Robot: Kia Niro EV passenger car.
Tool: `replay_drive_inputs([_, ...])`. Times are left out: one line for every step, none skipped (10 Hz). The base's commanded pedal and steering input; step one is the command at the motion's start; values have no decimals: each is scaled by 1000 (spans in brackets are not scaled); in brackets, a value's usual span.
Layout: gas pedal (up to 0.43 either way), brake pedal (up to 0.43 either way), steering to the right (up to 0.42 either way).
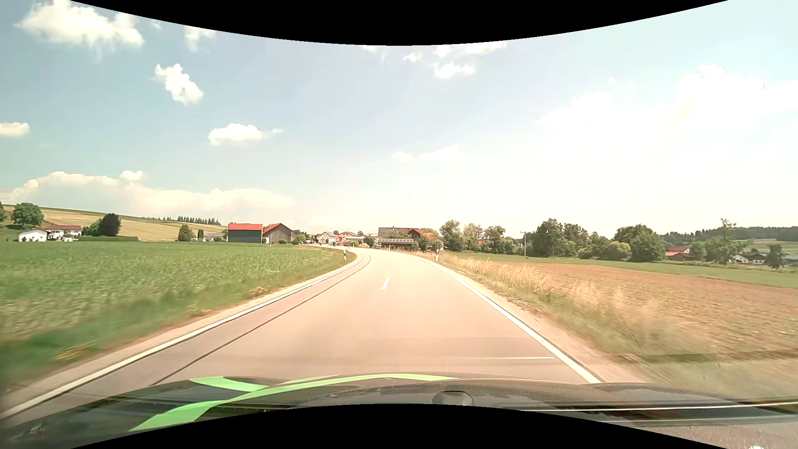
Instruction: Follow the waypoints while adhering to traffic rules and regulations
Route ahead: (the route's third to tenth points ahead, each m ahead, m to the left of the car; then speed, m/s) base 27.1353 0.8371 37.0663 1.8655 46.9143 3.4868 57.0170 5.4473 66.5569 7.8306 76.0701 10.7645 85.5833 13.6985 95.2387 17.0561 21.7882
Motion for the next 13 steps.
replay_drive_inputs([118, 0, -17])
replay_drive_inputs([118, 0, -18])
replay_drive_inputs([118, 0, -20])
replay_drive_inputs([118, 0, -23])
replay_drive_inputs([118, 0, -24])
replay_drive_inputs([118, 0, -25])
replay_drive_inputs([118, 0, -26])
replay_drive_inputs([118, 0, -27])
replay_drive_inputs([118, 0, -28])
replay_drive_inputs([118, 0, -29])
replay_drive_inputs([138, 0, -27])
replay_drive_inputs([177, 0, -26])
replay_drive_inputs([197, 0, -25])
